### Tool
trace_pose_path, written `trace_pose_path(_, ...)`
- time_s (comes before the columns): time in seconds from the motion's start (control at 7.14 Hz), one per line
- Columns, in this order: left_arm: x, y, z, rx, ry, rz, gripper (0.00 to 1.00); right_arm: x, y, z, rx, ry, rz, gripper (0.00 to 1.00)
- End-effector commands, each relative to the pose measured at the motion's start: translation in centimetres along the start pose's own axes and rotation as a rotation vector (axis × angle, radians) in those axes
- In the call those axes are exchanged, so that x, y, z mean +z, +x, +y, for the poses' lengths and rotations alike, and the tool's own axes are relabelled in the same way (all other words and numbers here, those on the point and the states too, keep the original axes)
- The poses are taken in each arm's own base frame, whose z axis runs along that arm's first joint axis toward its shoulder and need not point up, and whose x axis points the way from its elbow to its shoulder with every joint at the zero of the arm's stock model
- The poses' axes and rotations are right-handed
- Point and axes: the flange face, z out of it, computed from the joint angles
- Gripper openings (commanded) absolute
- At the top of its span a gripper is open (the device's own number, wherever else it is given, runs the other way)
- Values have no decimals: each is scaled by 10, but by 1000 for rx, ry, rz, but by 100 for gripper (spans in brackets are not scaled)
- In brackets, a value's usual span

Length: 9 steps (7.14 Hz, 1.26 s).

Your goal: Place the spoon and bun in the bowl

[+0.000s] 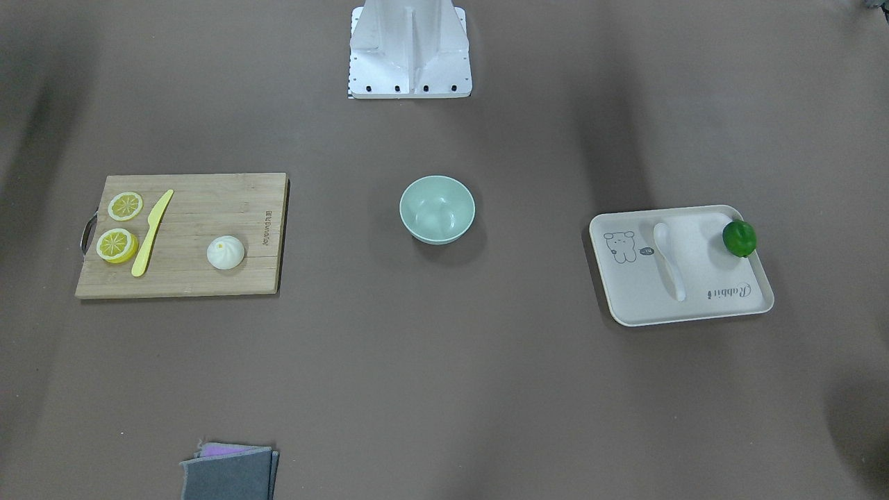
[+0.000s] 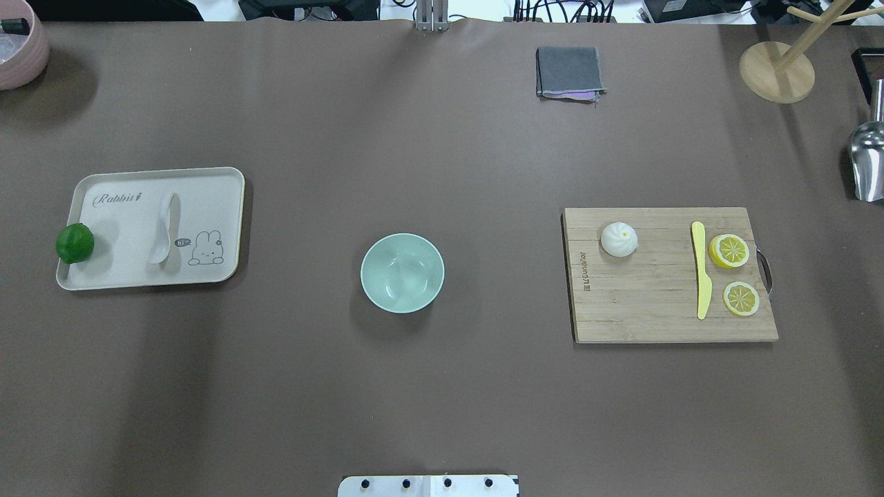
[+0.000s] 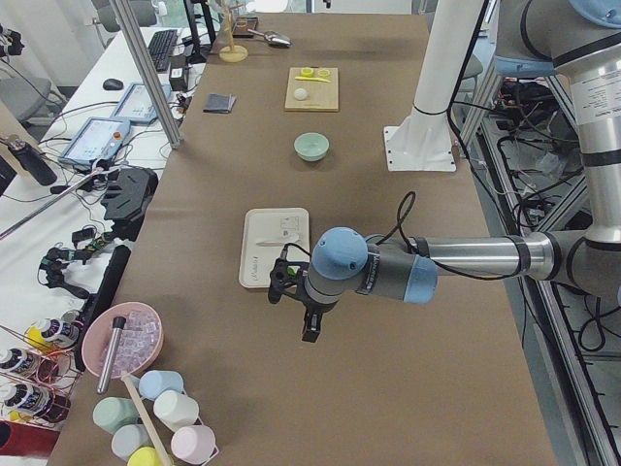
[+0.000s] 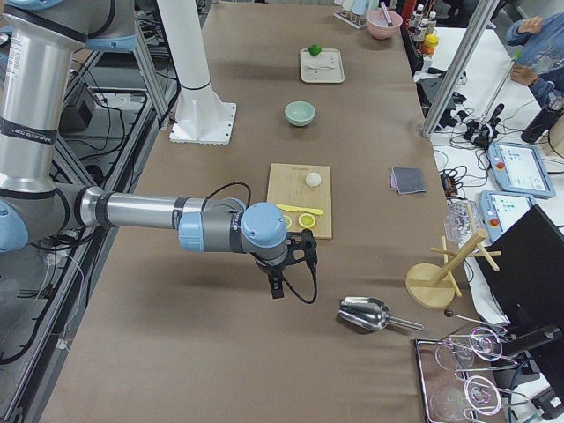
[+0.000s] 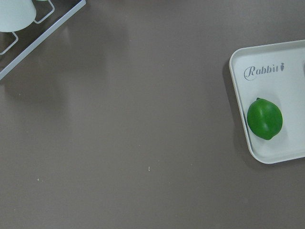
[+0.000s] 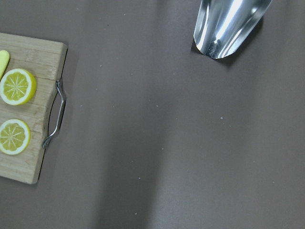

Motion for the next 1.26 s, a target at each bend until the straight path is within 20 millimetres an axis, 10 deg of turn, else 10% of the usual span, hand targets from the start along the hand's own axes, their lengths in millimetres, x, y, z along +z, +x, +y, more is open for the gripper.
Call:
trace_pose_path(0.0, -5, 13, -2, 27, -2, 2, 98, 0, -1, -1, -3, 1, -2, 100)
trace_pose_path(1.12, -6, 13, -11, 28, 13, 7, 98, -1, -2, -5, 13, 7, -24, 100)
